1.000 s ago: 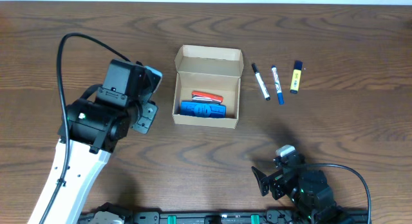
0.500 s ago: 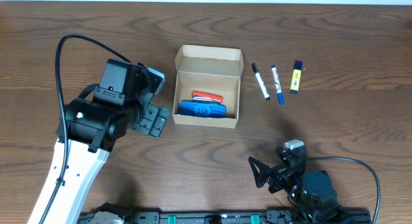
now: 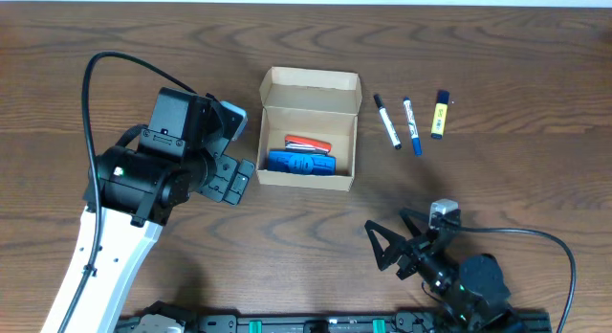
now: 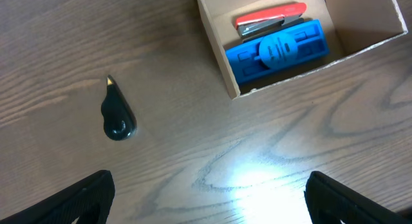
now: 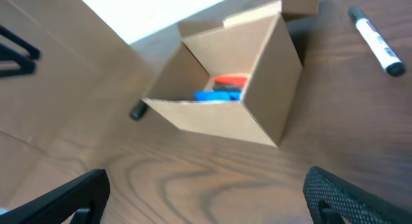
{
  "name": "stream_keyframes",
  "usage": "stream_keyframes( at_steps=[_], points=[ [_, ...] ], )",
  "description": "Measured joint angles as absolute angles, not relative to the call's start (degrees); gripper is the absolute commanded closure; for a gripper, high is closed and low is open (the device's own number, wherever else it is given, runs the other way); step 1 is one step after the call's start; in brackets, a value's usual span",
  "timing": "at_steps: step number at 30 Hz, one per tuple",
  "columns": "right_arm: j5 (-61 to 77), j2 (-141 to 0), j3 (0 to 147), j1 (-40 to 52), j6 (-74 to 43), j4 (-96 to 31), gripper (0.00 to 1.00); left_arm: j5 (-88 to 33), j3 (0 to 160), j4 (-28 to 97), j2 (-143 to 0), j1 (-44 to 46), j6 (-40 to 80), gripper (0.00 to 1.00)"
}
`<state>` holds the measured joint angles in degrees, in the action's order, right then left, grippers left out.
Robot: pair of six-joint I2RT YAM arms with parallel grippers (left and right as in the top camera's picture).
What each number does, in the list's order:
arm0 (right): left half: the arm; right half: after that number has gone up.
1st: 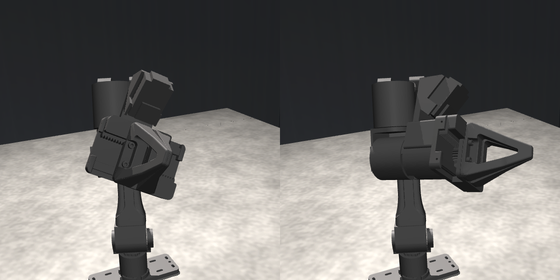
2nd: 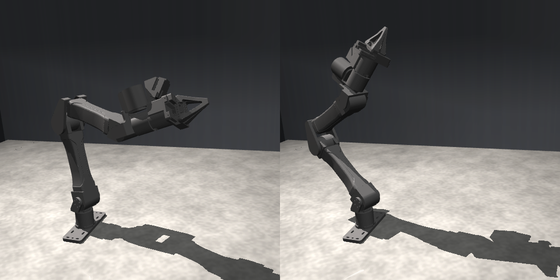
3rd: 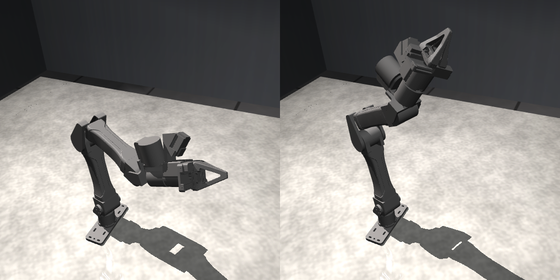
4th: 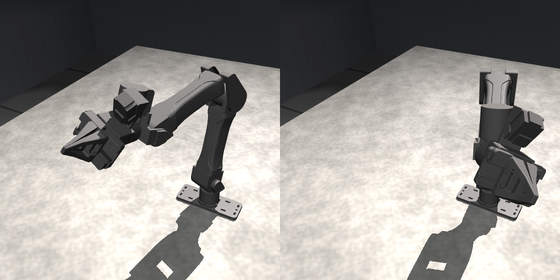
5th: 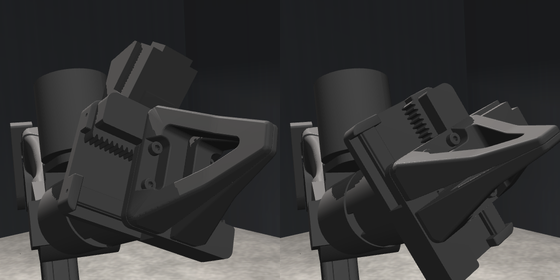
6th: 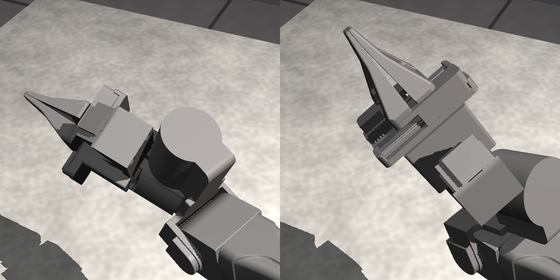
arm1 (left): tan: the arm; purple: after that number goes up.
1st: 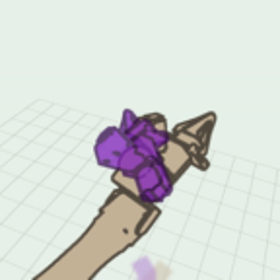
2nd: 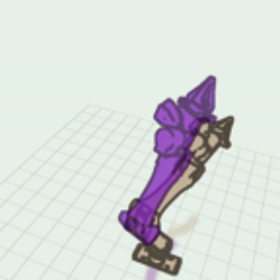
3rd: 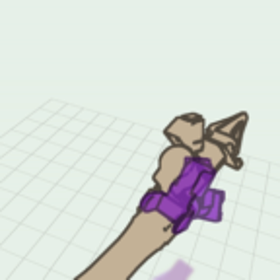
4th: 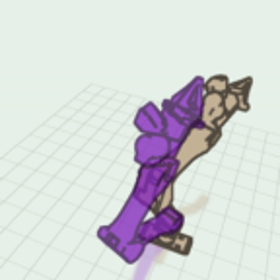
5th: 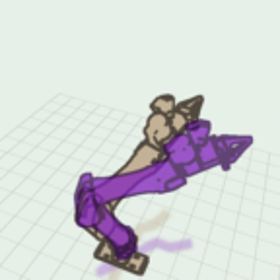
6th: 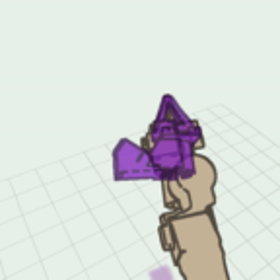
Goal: Pack container
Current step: 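Reach the right gripper to the yellow highlighter and grasp it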
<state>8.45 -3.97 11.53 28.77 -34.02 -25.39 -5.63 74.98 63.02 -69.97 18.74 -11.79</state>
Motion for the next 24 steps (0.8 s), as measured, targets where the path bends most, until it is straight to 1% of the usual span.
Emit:
stream_keyframes(
  at_steps=[7, 14, 24],
  points=[
    [7.18, -19.77, 22.92, 24.80, -26.68, -30.52, 0.01, -5.65, 74.98, 63.02, -69.97, 18.74, -11.79, 0.05],
    [3.07, -38.41, 37.69, 17.15, -19.03, -36.67, 0.01, -5.63, 74.98, 63.00, -69.95, 18.74, -11.79, 0.05],
    [-2.09, -63.77, 52.31, 5.74, -14.81, -34.65, 0.01, -5.63, 74.98, 63.00, -69.97, 18.74, -11.79, 0.05]
  ],
)
